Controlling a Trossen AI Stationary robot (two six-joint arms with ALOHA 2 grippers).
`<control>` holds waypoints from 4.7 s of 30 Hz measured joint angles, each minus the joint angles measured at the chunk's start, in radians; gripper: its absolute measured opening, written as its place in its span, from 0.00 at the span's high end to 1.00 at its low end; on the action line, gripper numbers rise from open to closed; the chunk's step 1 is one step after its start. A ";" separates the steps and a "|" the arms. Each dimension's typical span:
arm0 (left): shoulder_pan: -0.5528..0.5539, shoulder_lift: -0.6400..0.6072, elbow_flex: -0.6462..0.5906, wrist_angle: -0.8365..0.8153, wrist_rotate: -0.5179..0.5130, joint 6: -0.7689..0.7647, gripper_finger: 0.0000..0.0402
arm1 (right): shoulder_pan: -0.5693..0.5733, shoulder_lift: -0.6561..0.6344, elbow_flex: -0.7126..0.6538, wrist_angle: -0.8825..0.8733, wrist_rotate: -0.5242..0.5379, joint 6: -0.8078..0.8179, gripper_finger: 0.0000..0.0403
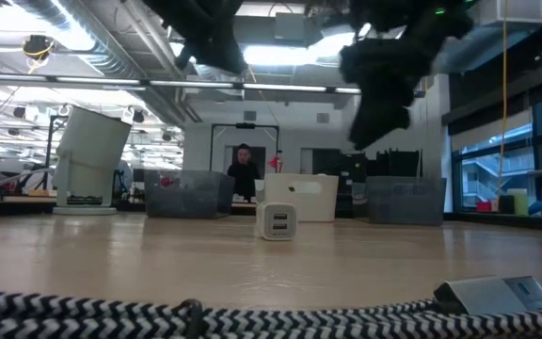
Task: Pick and place items into bin
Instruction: Put the white charger adapter into the right black bin
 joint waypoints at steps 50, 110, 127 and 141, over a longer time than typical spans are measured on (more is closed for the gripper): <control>-0.134 -0.393 -0.564 -0.131 0.353 0.433 0.79 | 0.168 0.577 0.687 -0.379 -0.069 0.702 0.26; -0.101 -0.390 -0.564 -0.129 0.237 0.381 0.79 | 0.133 -0.001 0.221 -0.549 0.428 0.740 0.65; -0.101 -0.390 -0.564 0.023 0.035 0.237 0.79 | -0.596 -0.067 0.083 -0.291 -0.062 0.007 0.65; -0.101 -0.390 -0.564 0.021 -0.020 0.091 0.79 | -0.633 0.343 0.235 -0.496 -0.068 -0.299 0.65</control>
